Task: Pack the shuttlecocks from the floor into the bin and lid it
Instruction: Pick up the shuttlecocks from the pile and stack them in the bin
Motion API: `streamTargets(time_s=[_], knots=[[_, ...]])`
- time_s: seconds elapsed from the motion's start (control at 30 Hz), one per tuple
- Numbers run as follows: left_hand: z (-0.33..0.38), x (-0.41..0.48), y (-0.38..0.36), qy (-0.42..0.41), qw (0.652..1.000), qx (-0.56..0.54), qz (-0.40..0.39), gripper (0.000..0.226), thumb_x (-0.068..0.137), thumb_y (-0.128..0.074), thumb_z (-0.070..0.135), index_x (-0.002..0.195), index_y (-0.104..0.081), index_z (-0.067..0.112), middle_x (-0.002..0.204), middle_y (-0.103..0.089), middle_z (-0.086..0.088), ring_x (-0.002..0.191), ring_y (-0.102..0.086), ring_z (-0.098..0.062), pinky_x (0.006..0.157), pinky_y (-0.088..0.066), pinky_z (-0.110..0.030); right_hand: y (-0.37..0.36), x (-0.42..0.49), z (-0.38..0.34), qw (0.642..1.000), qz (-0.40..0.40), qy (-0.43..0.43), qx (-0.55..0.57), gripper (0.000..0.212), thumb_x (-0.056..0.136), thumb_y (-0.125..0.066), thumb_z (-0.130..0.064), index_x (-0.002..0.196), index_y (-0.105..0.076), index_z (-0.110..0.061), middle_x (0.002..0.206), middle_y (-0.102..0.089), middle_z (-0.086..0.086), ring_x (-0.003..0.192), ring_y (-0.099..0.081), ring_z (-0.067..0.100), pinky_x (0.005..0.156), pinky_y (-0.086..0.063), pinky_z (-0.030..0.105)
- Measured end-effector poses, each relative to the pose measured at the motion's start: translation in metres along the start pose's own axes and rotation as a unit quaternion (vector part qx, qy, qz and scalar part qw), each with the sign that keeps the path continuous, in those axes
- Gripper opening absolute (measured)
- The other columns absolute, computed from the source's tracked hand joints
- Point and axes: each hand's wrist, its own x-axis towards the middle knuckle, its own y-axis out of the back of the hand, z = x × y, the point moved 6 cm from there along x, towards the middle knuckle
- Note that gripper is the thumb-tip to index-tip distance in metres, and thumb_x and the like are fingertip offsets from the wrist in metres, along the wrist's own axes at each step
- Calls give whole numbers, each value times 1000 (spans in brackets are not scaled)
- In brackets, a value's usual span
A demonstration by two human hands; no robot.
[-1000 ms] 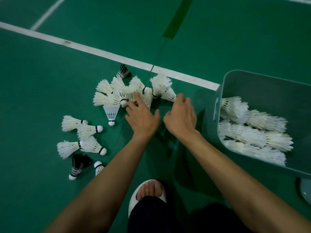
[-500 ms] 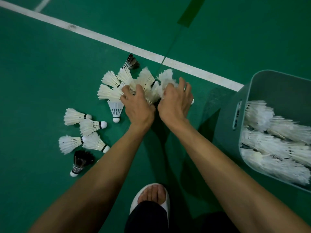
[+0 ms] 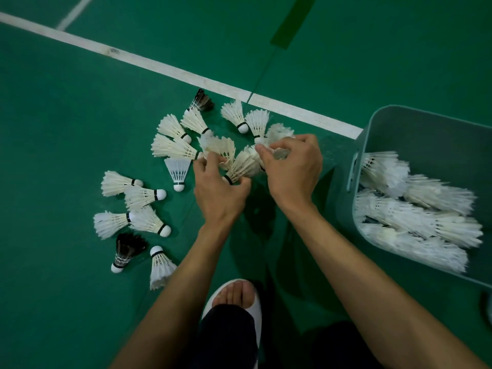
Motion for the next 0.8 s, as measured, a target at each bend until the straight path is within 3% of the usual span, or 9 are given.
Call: streamTargets(time_s=[0.13, 0.2, 0.3, 0.4, 0.47, 0.53, 0.57, 0.7, 0.8], knots=[[-4, -13, 14, 57, 998, 28, 2, 49, 64, -82, 40, 102, -60, 18, 106, -51, 0, 81, -46, -16, 73, -36, -27, 16, -4, -6, 999, -34, -22, -21, 20, 80, -84, -38, 88, -81, -20, 103, -66, -2, 99, -60, 14, 76, -35, 21], [2, -18, 24, 71, 997, 40, 4, 52, 64, -81, 44, 103, -58, 20, 106, -49, 1, 80, -46, -19, 71, -38, -30, 27, -3, -11, 996, -61, -38, -44, 8, 84, -80, -23, 90, -82, -18, 108, -76, 0, 102, -70, 19, 74, -42, 21], [23, -21, 43, 72, 996, 48, 20, 48, 65, -78, 40, 103, -57, 20, 108, -50, 1, 78, -48, -21, 68, -37, -31, 45, -5, -22, 991, -110, -45, -57, 11, 82, -78, -4, 90, -79, -11, 112, -76, 4, 96, -72, 22, 73, -52, 26], [49, -21, 62, 53, 997, 38, 48, 41, 68, -74, 39, 99, -57, 18, 107, -52, 1, 75, -49, -20, 65, -35, -28, 63, -4, -32, 990, -125, -20, -63, 6, 78, -82, -6, 79, -79, -11, 89, -77, 2, 86, -71, 16, 69, -55, 27], [64, -20, 71, 46, 997, 18, 66, 39, 70, -73, 40, 95, -56, 16, 104, -52, 0, 69, -45, -12, 58, -30, -27, 79, -3, -36, 995, -94, -5, -39, 7, 78, -85, -17, 74, -79, -16, 77, -72, -5, 73, -65, 6, 64, -51, 19], [80, -20, 72, 42, 996, -28, 73, 38, 68, -72, 40, 91, -55, 14, 100, -58, -3, 68, -42, -6, 56, -28, -23, 103, 1, -45, 999, -36, 29, 2, 10, 80, -84, -27, 77, -81, -17, 77, -73, -6, 60, -52, -5, 57, -37, 3], [89, -21, 70, 42, 994, -64, 73, 37, 66, -70, 41, 88, -54, 15, 98, -61, -6, 68, -44, -10, 57, -30, -25, 117, 3, -50, 999, -5, 49, 15, 13, 82, -82, -31, 79, -82, -18, 77, -74, -7, 58, -52, -4, 56, -34, 4], [138, -31, 39, 44, 976, -208, 44, 33, 58, -68, 43, 79, -51, 24, 89, -66, -7, 67, -48, -14, 60, -42, -28, 172, 26, -34, 995, 88, 47, -1, 31, 88, -69, -36, 71, -67, -10, 72, -69, 4, 70, -61, 24, 63, -44, 33], [184, -51, 8, 19, 965, -261, 16, 33, 58, -69, 42, 76, -46, 27, 84, -57, -3, 66, -43, -14, 63, -44, -31, 218, 42, 17, 995, 99, -29, -5, 32, 97, -58, -32, 73, -48, -14, 70, -52, 1, 67, -46, 22, 59, -35, 32]])
